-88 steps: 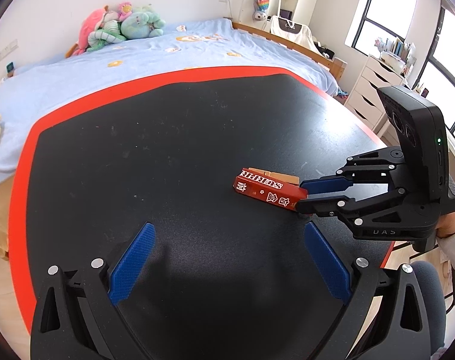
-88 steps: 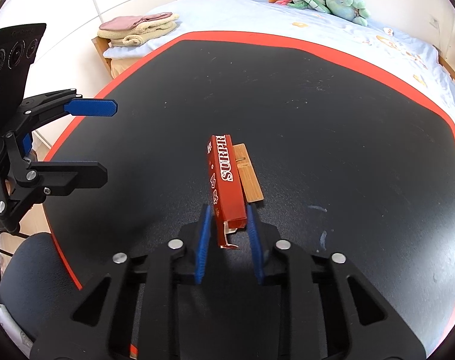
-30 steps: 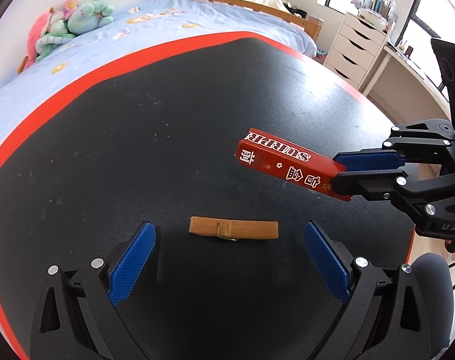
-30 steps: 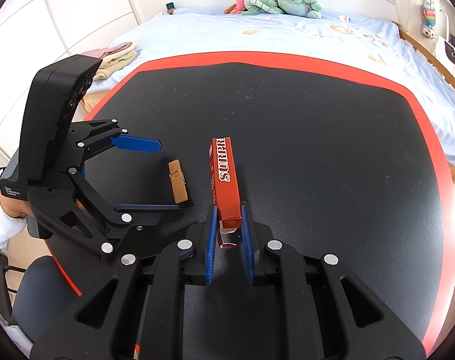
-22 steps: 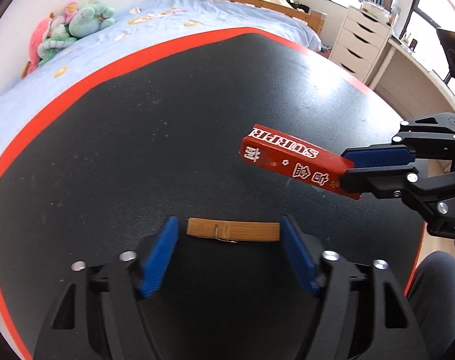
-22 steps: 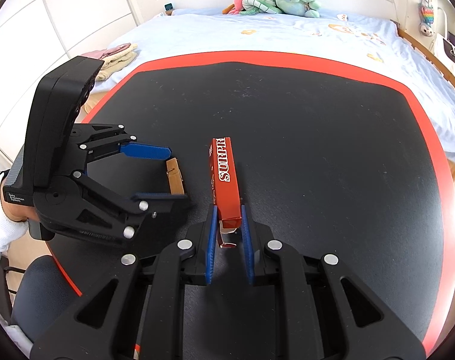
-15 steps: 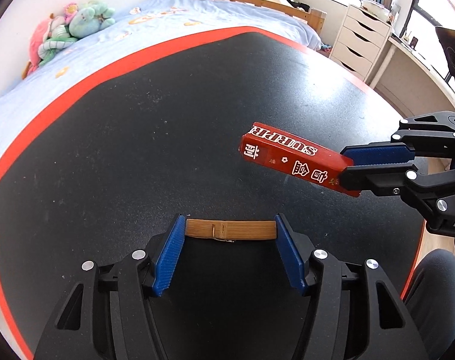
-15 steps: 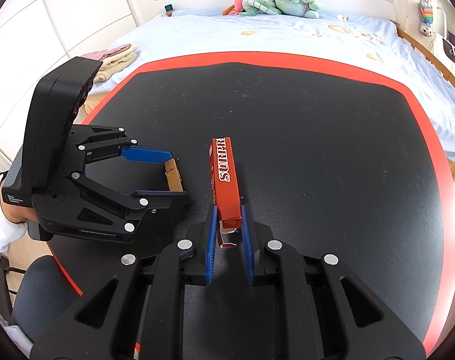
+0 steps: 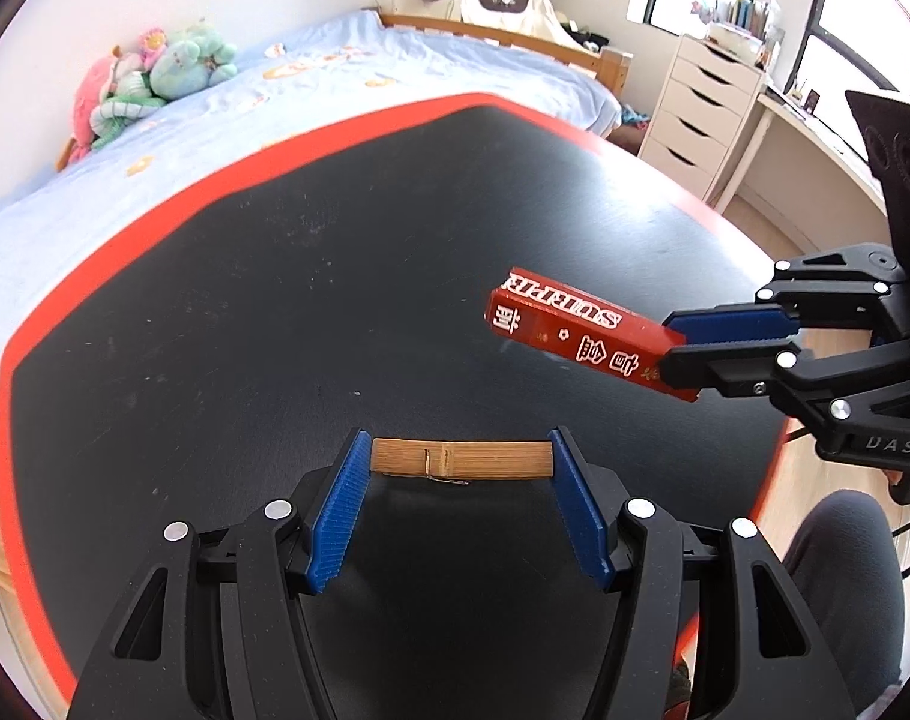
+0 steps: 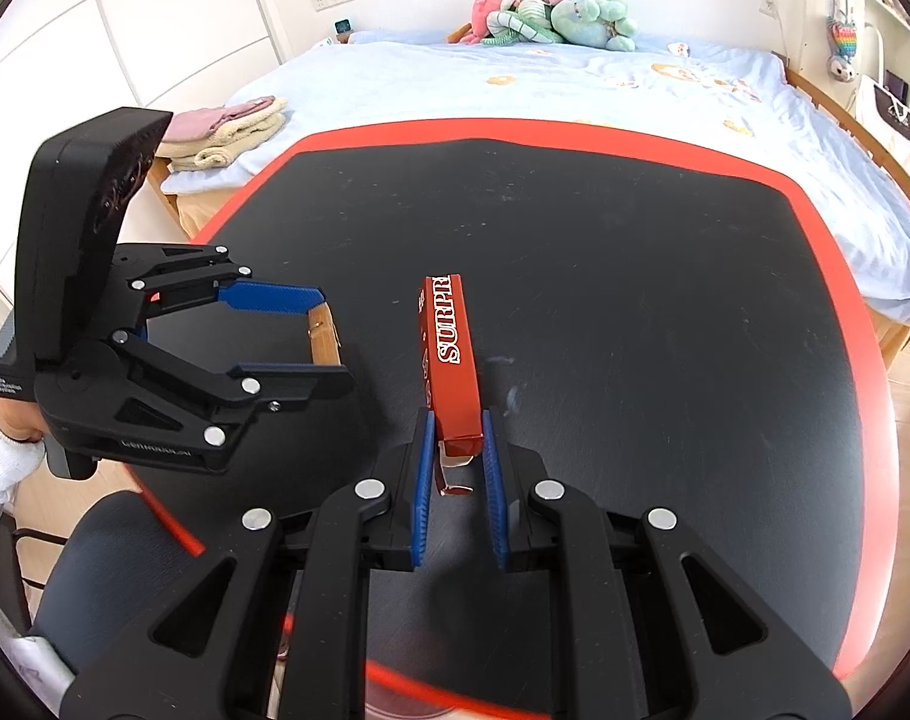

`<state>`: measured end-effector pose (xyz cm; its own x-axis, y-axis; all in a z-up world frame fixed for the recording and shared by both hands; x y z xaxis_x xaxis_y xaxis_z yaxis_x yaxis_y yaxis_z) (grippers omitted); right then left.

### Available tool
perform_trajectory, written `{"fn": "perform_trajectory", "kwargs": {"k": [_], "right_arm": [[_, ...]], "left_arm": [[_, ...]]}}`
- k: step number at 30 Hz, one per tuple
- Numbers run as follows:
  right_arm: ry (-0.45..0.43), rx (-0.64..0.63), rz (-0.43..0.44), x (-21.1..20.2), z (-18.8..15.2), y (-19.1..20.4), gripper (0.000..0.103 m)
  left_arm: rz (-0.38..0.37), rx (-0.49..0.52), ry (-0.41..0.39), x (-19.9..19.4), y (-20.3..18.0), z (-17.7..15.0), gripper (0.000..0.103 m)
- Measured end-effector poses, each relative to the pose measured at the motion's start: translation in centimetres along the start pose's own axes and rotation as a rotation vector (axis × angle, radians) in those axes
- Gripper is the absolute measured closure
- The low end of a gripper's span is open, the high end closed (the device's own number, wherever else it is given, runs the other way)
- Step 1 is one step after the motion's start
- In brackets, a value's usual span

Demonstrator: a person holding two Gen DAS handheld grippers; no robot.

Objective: Collect trash
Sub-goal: 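Carry both items over the pink wastebasket and open both tools to drop them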

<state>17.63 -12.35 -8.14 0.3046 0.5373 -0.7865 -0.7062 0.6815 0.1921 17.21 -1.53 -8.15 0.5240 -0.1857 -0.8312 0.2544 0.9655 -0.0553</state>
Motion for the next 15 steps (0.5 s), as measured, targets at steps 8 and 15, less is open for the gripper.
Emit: {"fn": "perform_trajectory", "kwargs": {"k": [8,15], "right_arm": [[-0.030,-0.012,-0.017,-4.4,-3.0,2.5,0.088],[-0.055,-0.005,-0.029,-7.9,-7.2,5.0,0.088]], "left_arm": [[-0.006,-0.003,-0.056,-4.4,-2.7,-2.5,0.044],[-0.010,0.001,-0.077,-7.2,-5.2,-5.6,0.044]]}}
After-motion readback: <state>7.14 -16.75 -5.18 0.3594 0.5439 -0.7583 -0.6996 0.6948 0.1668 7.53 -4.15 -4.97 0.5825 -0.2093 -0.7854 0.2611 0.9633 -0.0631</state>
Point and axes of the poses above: each gripper's, at about its wrist camera, not at the fingertips, and x roughly the way its jaws point, y to its left, z to its top, the point moved 1 cm from there along x, roughly the way its jaws point, and after that the axes turned 1 degree about z, right-handed, at the moved point
